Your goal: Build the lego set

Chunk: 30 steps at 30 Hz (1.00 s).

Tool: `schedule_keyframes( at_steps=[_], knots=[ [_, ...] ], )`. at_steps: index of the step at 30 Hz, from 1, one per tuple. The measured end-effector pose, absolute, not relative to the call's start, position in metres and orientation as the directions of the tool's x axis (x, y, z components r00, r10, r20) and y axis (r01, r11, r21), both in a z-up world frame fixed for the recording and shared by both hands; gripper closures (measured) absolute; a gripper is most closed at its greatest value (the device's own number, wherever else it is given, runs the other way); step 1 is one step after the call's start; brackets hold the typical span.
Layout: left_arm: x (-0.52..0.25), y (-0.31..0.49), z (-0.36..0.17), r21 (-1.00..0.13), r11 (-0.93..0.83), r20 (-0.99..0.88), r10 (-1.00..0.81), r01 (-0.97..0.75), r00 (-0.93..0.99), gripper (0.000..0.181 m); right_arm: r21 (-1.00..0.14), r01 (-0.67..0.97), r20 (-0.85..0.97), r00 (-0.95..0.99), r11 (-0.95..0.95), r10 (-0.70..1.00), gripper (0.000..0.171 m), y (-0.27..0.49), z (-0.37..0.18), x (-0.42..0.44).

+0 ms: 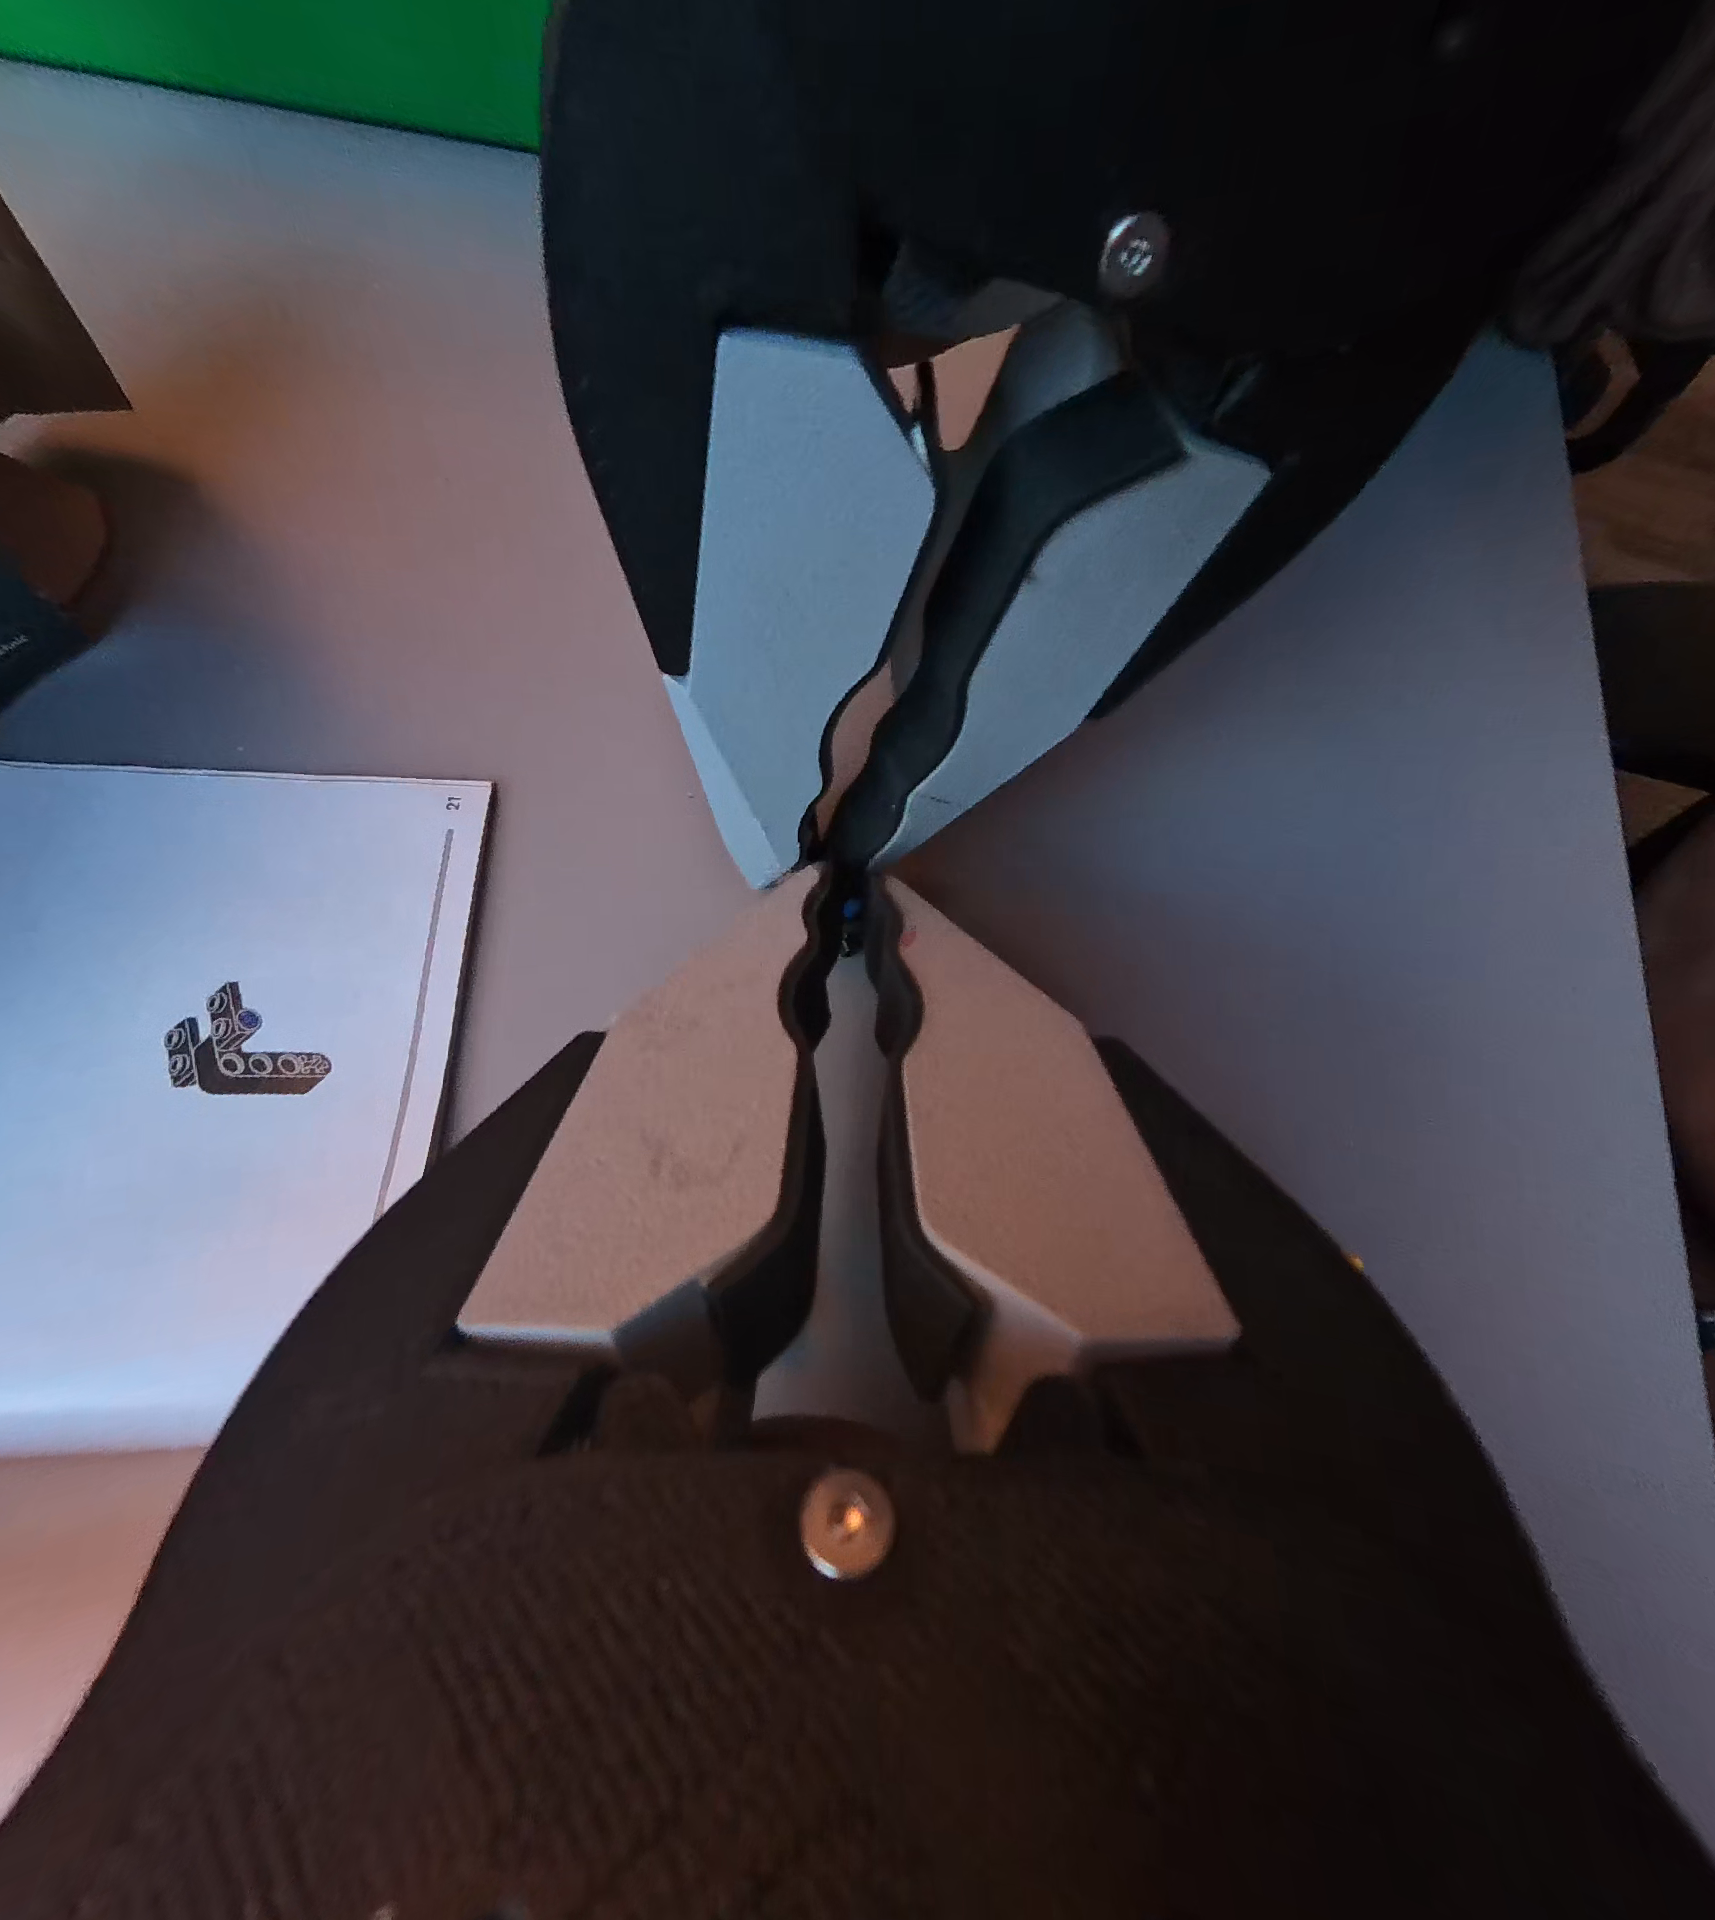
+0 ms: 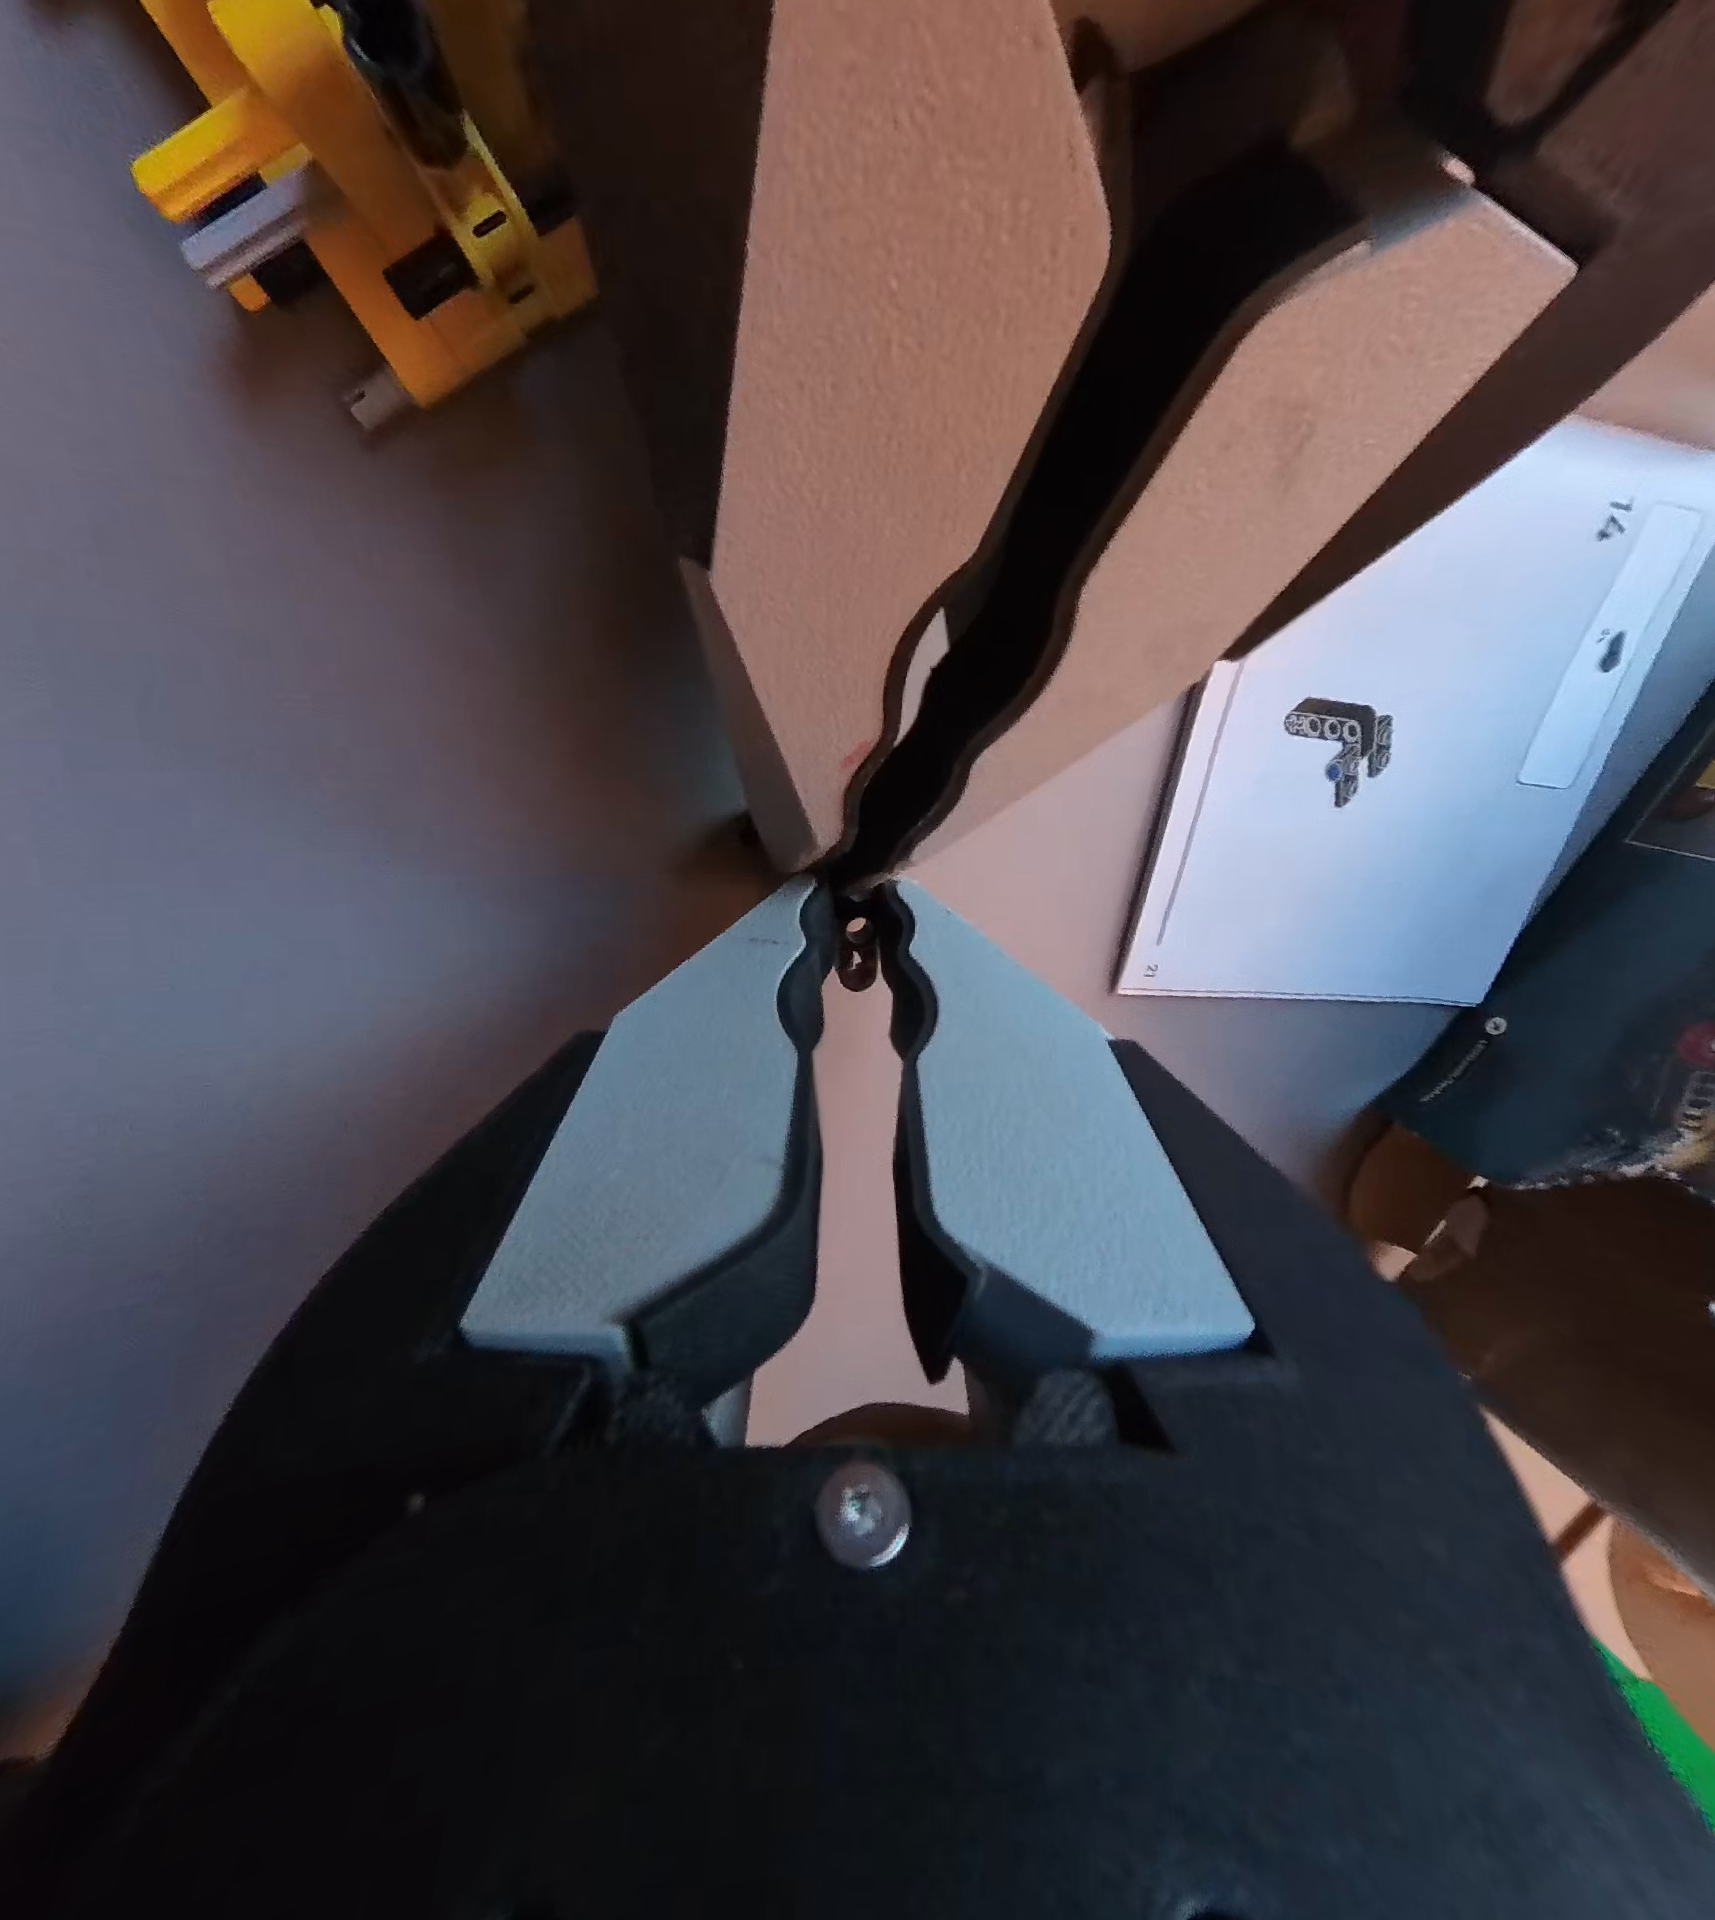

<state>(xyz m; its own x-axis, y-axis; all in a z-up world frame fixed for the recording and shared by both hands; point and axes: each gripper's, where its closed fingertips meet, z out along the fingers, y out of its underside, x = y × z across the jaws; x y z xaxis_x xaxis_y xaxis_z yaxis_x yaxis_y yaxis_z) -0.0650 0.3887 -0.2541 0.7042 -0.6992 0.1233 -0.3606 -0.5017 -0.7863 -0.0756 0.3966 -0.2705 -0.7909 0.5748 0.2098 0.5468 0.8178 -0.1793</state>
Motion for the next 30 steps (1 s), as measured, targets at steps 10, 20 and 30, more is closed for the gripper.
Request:
schedule_keyframes(
  at_steps=[10, 20, 30],
  knots=[
    [-0.068, 0.382, -0.240, -0.807, -0.533, 0.265, -0.712, -0.255, 0.650, 0.161, -0.320, 0.614, 0.096, -0.737, 0.722, 0.669, 0.167, 0.401, -0.270, -0.077],
    [-0.087, 0.390, -0.232, -0.837, -0.516, 0.246, -0.650, -0.181, 0.719, 0.155, -0.871, 0.313, 0.127, -0.599, 0.378, 0.790, 0.167, 0.401, -0.208, -0.095],
    [-0.094, 0.394, -0.209, -0.905, -0.376, 0.098, -0.641, -0.199, 0.762, 0.155, -0.939, 0.202, 0.151, -0.488, 0.280, 0.860, 0.167, 0.390, -0.193, -0.101]
  ],
)
